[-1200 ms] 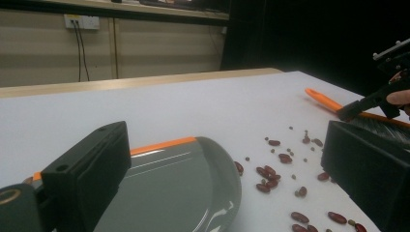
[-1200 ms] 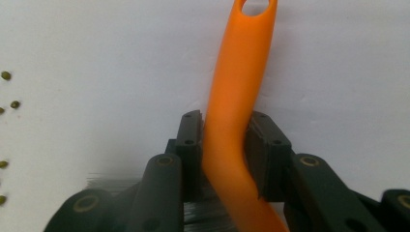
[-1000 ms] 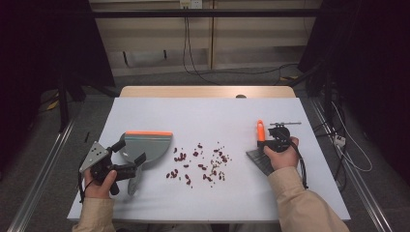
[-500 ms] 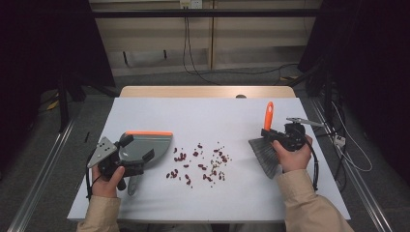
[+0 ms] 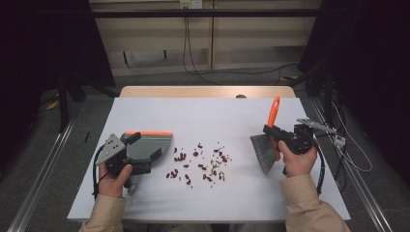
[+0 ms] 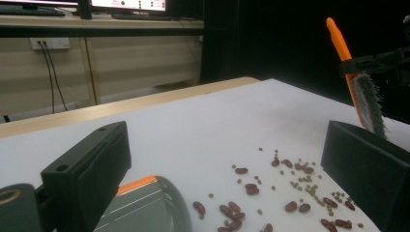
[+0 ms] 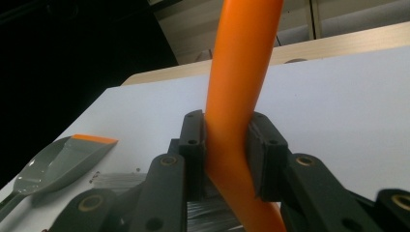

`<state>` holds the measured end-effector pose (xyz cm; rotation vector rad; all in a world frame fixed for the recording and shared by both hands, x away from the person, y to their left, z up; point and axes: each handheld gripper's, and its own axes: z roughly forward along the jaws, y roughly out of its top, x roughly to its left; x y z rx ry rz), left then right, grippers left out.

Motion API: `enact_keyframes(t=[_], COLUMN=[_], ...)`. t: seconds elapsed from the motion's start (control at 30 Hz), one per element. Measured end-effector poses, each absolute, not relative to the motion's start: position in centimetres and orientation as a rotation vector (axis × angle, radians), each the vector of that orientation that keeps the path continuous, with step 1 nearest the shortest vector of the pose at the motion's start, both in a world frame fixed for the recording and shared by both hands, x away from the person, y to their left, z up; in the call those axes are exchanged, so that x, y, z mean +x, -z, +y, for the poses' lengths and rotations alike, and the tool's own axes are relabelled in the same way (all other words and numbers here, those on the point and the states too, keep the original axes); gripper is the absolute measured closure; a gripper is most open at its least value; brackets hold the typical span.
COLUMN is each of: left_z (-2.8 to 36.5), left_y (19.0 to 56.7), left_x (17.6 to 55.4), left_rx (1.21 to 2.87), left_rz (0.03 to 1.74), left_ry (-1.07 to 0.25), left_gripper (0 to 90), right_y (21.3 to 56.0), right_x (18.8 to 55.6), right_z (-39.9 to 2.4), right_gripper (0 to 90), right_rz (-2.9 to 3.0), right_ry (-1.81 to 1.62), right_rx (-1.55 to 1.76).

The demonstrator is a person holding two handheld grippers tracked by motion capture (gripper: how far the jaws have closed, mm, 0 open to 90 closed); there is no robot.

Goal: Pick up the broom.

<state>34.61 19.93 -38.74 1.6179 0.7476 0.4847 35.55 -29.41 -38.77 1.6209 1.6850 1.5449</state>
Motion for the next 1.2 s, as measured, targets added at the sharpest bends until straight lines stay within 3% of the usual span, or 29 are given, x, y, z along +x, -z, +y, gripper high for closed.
enact_keyframes(t=[0.7,1.2], left_z=[12.4,9.1], left_y=[36.4,36.2], left_x=[36.2,36.9], left_rx=[1.679,1.704], left_rz=[0.611,0.610], left_ry=[-0.318,-0.252], left_gripper=[2.9,5.2], right_y=[36.7,35.7], right_x=[37.0,37.7], right_z=[-23.4,-19.2], right_gripper=[71.4,71.4], right_rz=[1.753,1.784], right_ry=[-1.624,-1.635], right_rx=[1.488,1.415])
